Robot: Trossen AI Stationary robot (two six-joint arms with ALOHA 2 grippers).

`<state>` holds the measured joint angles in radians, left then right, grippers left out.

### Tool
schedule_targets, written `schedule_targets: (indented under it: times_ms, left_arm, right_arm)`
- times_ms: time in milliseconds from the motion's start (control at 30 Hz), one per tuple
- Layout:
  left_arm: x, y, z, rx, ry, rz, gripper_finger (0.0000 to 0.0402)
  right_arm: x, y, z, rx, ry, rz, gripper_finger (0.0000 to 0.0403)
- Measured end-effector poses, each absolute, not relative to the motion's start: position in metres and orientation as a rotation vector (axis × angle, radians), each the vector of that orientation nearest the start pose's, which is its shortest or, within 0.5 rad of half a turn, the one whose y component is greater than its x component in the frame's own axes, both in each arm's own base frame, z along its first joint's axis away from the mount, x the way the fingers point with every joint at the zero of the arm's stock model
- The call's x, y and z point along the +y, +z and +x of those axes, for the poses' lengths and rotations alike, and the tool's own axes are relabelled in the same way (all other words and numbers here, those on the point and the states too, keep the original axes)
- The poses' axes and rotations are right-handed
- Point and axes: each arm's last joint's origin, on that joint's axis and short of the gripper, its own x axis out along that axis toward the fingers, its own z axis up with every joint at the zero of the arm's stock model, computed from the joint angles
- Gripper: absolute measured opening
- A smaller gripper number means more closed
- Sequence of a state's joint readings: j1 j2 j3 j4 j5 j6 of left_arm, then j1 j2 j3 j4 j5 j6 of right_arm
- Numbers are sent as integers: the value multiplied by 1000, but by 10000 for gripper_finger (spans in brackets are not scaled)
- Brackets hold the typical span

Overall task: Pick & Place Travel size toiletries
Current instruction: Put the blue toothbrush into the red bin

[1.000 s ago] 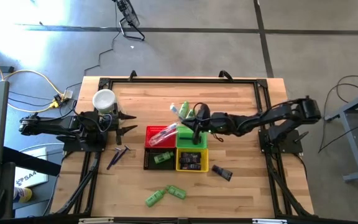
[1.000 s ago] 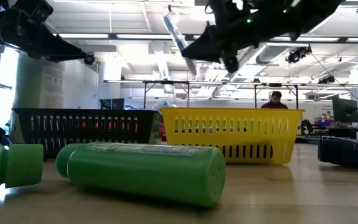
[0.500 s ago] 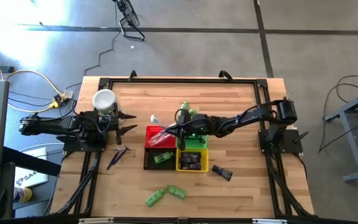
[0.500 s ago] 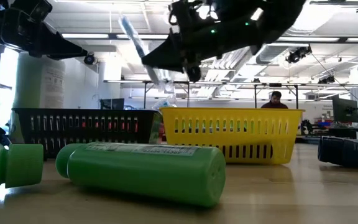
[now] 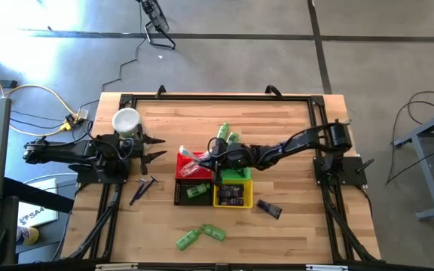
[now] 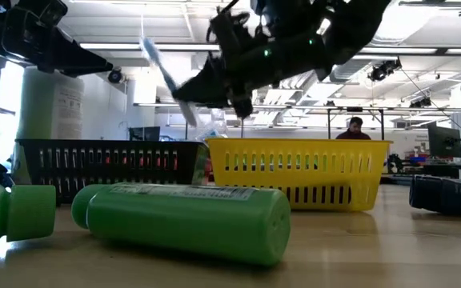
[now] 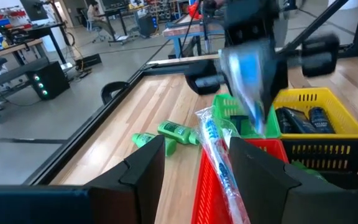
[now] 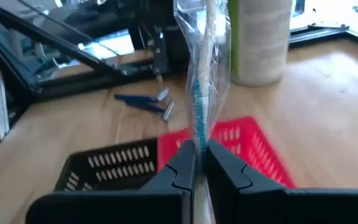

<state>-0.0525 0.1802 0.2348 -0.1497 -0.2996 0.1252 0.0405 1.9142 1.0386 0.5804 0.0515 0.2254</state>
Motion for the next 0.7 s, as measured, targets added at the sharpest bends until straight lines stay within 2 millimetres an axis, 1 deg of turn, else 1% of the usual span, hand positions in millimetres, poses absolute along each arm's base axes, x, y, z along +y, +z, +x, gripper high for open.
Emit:
schedule_targets:
  times_ms: [100, 233, 300, 433, 533, 700]
  left_arm:
    - [3, 215, 97, 109, 241, 139, 175]
    - [3, 215, 97, 110, 241, 139, 175]
    - [3, 215, 97, 110, 241, 139, 175]
    - [3, 215, 97, 110, 241, 139, 175]
    - [3, 215, 97, 110, 241, 139, 175]
    - [3, 215, 97, 111, 241, 139, 175]
  right_arm:
    - [18, 161, 407, 307, -38, 221, 15]
    - [20, 153, 410, 293, -52, 219, 15]
    - [19, 150, 410, 305, -58, 217, 15]
    - [18, 150, 410, 304, -67, 212, 17]
    - [16, 150, 410, 309, -74, 210, 34]
    - [15, 147, 409, 344, -98, 199, 74]
